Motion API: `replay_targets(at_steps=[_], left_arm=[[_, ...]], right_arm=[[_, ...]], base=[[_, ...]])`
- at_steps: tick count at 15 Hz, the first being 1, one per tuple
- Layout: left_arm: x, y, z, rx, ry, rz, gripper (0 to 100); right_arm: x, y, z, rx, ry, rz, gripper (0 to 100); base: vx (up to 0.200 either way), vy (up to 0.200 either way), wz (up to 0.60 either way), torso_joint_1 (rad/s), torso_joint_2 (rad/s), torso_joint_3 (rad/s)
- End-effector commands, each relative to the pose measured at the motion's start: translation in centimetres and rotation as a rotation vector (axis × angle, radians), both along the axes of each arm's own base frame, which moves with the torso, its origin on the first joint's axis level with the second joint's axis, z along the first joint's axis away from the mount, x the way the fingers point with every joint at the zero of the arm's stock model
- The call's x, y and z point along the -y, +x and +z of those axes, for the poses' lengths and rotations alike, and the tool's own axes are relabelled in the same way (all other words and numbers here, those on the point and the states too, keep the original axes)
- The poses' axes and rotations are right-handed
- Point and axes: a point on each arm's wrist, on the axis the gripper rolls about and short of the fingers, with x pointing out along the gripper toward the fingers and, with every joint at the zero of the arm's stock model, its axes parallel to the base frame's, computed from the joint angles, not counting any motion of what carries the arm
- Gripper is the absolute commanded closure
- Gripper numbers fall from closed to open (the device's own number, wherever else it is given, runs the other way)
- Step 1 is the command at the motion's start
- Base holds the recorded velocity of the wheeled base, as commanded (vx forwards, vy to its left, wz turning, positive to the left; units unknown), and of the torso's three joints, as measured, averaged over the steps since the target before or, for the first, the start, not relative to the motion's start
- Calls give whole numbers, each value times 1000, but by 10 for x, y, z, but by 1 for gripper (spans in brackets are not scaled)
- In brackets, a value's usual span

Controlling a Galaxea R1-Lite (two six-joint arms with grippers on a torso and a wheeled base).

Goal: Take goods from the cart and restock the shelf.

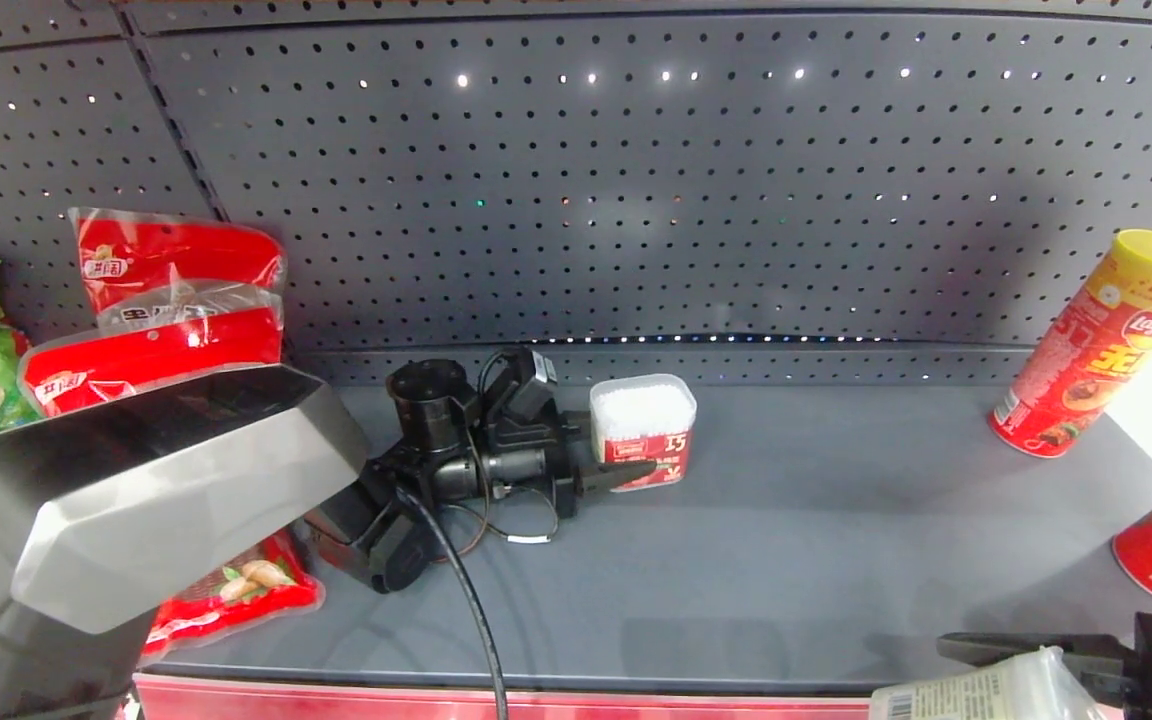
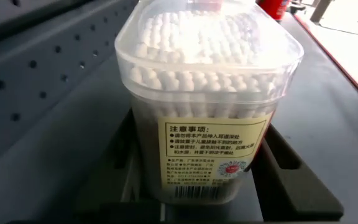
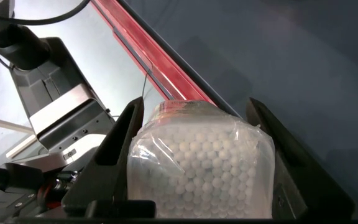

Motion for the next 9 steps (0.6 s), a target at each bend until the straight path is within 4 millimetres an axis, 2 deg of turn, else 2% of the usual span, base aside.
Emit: replay_targets(at_steps=[1, 2, 5, 6, 9], left_arm=[[-3, -13, 7, -8, 5, -16, 100], [-11, -27, 7, -31, 19, -35, 100], [-21, -45, 6, -36, 22, -49, 100], [-29, -61, 3, -67, 41, -71, 100], [-34, -71, 9, -69, 44, -88, 100]], right_arm=[[0, 0, 0, 0, 0, 1, 100], [0, 0, 0, -2, -1, 1, 100], [-1, 0, -1, -4, -3, 1, 100], [-1, 1, -1, -6, -5, 1, 100], [-1, 1, -4, -15, -14, 1, 100]], base=[[0, 0, 0, 0, 0, 0], [0, 0, 0, 0, 0, 0], [0, 0, 0, 0, 0, 0], [0, 0, 0, 0, 0, 0], [0, 0, 0, 0, 0, 0]])
